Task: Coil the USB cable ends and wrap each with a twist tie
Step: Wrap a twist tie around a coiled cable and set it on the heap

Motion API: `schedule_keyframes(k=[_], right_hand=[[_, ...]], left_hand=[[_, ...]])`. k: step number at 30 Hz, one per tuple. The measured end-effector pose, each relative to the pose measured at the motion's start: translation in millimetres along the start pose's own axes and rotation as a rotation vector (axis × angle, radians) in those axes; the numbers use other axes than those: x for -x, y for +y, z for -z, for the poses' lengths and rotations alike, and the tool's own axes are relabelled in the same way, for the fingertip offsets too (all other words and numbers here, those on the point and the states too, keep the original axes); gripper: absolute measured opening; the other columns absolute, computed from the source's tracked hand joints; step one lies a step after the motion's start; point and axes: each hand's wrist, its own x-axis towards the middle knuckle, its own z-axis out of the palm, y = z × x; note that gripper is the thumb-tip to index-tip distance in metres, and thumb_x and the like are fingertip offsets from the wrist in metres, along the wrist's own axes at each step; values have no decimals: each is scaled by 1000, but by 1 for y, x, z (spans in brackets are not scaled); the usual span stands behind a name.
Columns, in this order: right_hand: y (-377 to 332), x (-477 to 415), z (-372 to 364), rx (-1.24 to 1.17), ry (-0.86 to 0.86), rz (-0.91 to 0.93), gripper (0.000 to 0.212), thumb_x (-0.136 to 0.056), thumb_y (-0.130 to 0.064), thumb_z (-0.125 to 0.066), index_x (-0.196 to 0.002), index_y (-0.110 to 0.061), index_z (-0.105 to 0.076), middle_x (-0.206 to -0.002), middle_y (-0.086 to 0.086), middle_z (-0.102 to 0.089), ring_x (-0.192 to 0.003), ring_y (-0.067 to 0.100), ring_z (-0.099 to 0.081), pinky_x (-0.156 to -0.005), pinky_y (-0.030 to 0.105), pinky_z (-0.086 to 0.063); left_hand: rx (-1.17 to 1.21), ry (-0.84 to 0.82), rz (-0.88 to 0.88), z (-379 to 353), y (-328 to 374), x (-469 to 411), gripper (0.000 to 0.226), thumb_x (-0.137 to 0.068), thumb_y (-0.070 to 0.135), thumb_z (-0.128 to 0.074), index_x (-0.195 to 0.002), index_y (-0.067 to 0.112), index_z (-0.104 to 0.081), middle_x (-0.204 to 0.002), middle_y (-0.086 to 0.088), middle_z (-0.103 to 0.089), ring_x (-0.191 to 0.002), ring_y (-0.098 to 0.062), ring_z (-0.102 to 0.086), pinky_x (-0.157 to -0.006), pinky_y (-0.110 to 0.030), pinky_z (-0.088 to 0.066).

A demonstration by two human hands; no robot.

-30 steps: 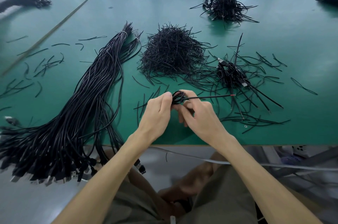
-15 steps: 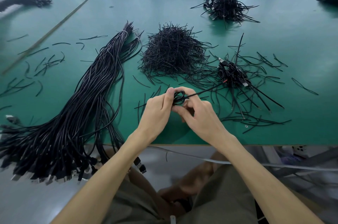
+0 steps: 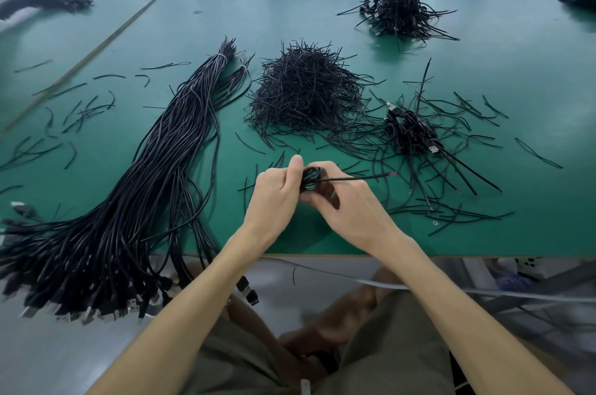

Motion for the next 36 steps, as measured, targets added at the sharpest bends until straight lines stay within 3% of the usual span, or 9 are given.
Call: schedule_keyframes(k=[3, 10, 14, 16, 23, 27, 30, 33, 36], right_hand=[[-2, 3, -1, 111, 5, 40, 16, -101, -33, -59, -110, -21, -54, -94, -5, -69, -84, 14, -59, -66, 24, -37], [-5, 1, 3, 10, -56, -39, 10, -101, -22, -54, -99, -12, -55, -92, -6, -66, -81, 14, -57, -71, 34, -46], [-2, 0, 4, -11, -39, -1, 9, -97, -5, -55, -96, -10, -62, -89, -8, -64, -79, 6, -55, -72, 23, -44], [-1, 0, 5, -27, -32, 12, 11, -96, -4, -54, -95, -11, -63, -86, -12, -61, -76, 2, -53, -69, 16, -40], [1, -2, 5, -74, 8, 29, 8, -99, -10, -59, -95, -11, -66, -82, -6, -64, -73, 13, -56, -64, 25, -45], [1, -2, 6, -95, 63, -15, 12, -98, -13, -57, -87, -15, -61, -71, -5, -55, -65, 17, -48, -58, 23, -37], [2, -4, 8, -132, 154, -47, 15, -96, -15, -58, -82, -14, -61, -68, -2, -55, -60, 19, -49, -57, 29, -40], [5, -4, 10, -214, 205, -111, 16, -96, -14, -60, -80, -14, -58, -67, 6, -56, -61, 29, -49, -58, 47, -43], [0, -5, 10, -201, 197, -89, 26, -97, -17, -62, -77, -33, -59, -70, -6, -60, -62, 22, -53, -60, 40, -46]], left_hand=[[-38, 20, -15, -2, -1, 1, 56, -105, 37, -40, -54, 20, -23, -48, 5, -24, -47, -12, -23, -47, -29, -20], [-25, -26, -16, -1, -4, 0, 56, -104, 39, -40, -53, 18, -26, -47, 7, -25, -45, -12, -21, -45, -26, -20], [-10, -54, -9, -1, -6, 0, 62, -102, 45, -39, -55, 5, -27, -50, 0, -28, -47, -15, -23, -48, -35, -22], [-8, -61, -6, -1, -6, 0, 63, -102, 46, -38, -57, 4, -27, -51, -1, -28, -48, -16, -23, -48, -36, -21], [-6, -62, -7, -1, -4, -1, 59, -104, 46, -37, -58, 12, -25, -52, -1, -26, -49, -16, -21, -48, -32, -18], [-25, -72, -65, -2, -6, 2, 64, -108, 52, -32, -68, 2, -36, -57, 0, -36, -53, -13, -31, -52, -29, -27], [-88, -132, -137, -4, -5, 4, 43, -106, 54, -33, -87, 18, -49, -76, 8, -48, -64, -10, -45, -63, -30, -39], [-195, -155, -278, -7, -6, 5, 30, -106, 39, -45, -119, 14, -54, -104, 5, -45, -85, -2, -50, -75, -19, -41], [-187, -58, -324, -3, -7, 3, 23, -108, 24, -48, -116, 7, -61, -103, 2, -46, -91, 0, -49, -81, -12, -37]])
